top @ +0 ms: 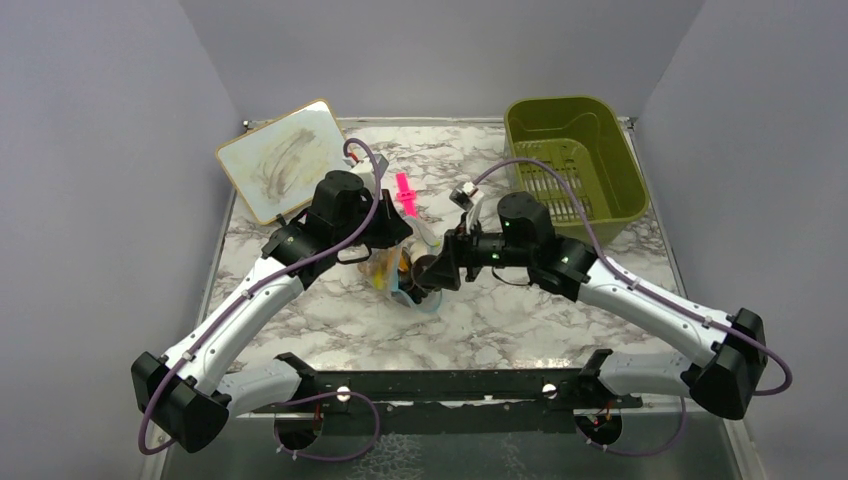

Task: Place the food in the zip-top bag and seal the zipper
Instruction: Place the fake fruit in the zipper food storage bag.

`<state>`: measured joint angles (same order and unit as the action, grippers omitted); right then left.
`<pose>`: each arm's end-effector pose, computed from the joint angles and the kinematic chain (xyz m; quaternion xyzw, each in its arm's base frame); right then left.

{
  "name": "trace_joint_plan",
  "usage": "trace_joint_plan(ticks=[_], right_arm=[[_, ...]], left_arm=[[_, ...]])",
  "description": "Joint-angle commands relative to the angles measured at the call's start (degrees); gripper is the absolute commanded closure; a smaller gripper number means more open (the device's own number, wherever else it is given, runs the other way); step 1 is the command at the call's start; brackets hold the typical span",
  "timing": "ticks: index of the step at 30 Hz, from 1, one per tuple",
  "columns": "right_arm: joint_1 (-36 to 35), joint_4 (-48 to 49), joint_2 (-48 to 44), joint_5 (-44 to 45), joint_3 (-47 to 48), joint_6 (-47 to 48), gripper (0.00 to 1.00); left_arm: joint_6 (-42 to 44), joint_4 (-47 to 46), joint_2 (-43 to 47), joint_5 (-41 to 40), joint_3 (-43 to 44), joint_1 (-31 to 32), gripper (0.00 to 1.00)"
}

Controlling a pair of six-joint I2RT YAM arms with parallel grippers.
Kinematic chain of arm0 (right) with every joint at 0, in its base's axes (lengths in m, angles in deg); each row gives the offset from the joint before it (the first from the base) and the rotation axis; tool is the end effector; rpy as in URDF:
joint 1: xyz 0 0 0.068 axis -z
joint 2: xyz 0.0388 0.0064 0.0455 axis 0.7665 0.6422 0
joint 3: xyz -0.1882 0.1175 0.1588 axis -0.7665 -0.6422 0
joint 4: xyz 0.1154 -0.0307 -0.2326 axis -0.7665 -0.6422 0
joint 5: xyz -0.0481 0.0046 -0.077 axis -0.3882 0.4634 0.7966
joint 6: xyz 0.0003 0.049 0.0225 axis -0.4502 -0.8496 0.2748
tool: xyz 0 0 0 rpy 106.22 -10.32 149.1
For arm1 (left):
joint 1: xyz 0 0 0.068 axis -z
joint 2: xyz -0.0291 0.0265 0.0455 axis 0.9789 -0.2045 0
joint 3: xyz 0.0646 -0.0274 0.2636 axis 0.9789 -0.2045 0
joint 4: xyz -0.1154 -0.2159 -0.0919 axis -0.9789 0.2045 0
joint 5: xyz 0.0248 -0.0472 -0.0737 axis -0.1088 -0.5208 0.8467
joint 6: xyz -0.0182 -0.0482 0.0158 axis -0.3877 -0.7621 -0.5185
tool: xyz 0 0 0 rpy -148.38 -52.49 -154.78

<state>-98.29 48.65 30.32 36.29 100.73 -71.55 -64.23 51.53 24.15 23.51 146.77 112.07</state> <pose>0.1658 0.2096 0.3285 -0.2786 0.7761 0.4759 0.3060 0.1973 -0.1404 0.3502 0.0439 0.8558 -0.3511 0.3774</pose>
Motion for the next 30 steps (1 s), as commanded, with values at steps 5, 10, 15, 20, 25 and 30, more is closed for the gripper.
trace_joint_plan(ticks=[5,10,15,20,25,30], right_arm=[[-4.6,3.2,6.0,8.3,2.8,0.4,0.58],[-6.7,-0.5,7.7,16.4,4.5,2.9,0.55],[-6.9,1.3,7.8,19.6,3.1,4.2,0.53],[-6.9,3.9,8.3,17.6,1.2,4.4,0.44],[-6.9,3.4,7.1,14.6,1.7,7.4,0.29],[-6.9,2.8,4.0,11.0,1.6,14.6,0.14]], left_arm=[[-2.6,-3.3,0.5,3.8,2.0,0.0,1.0],[-2.9,-3.4,0.3,5.1,2.7,0.1,1.0],[-3.7,-3.4,1.1,5.3,2.2,0.1,1.0],[-4.1,-3.3,1.8,5.4,1.9,0.1,1.0],[-4.3,-3.4,2.2,5.2,1.3,0.1,1.0],[-4.4,-3.4,2.6,5.3,0.5,0.1,1.0]])
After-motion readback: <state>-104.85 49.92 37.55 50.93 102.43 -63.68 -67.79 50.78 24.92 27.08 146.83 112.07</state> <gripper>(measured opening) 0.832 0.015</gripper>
